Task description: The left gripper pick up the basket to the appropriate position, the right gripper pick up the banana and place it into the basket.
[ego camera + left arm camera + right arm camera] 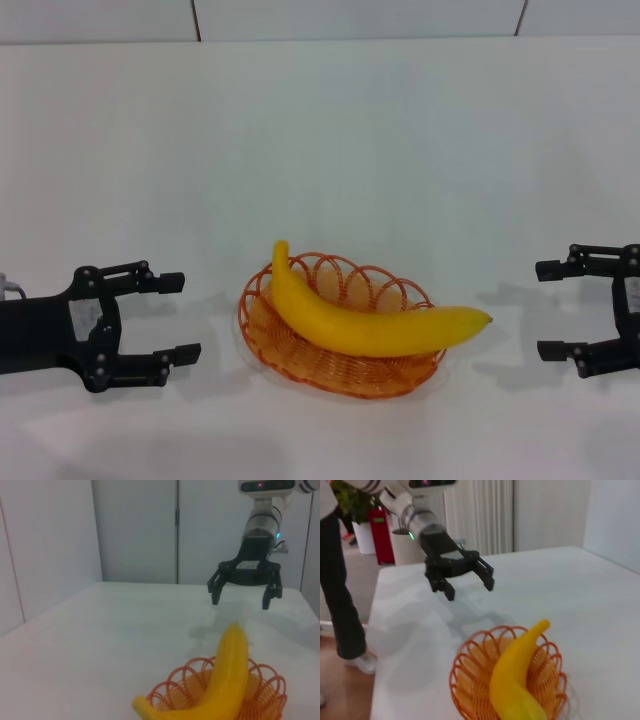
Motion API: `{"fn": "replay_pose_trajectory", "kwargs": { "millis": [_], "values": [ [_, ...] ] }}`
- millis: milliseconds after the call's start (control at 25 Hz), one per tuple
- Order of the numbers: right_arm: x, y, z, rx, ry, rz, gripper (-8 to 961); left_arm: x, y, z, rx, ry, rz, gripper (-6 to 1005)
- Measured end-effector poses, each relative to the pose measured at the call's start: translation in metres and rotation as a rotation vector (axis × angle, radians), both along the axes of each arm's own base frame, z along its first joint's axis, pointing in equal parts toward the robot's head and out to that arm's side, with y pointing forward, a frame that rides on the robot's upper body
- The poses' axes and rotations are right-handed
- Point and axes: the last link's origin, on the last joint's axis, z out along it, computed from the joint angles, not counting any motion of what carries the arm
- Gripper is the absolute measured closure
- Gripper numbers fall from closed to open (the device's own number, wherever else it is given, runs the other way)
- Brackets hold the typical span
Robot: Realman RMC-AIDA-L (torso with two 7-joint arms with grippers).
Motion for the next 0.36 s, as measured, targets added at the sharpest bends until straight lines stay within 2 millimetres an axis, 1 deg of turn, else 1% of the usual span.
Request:
{"fn": "replay_pose_trajectory", "kwargs": {
  "millis": [120,360],
  "values": [
    [0.0028,0.0015,-0.0035,0.017,-0.008,0.0,63,-0.0001,-0.0001,-0.0008,-0.005,0.004,0.0,197],
    [0.0006,0.0039,-0.004,0.022,-0.002,0.012,63,-0.0008,-0.0008,-0.0018,-0.013,0.011,0.001,197]
  ]
}}
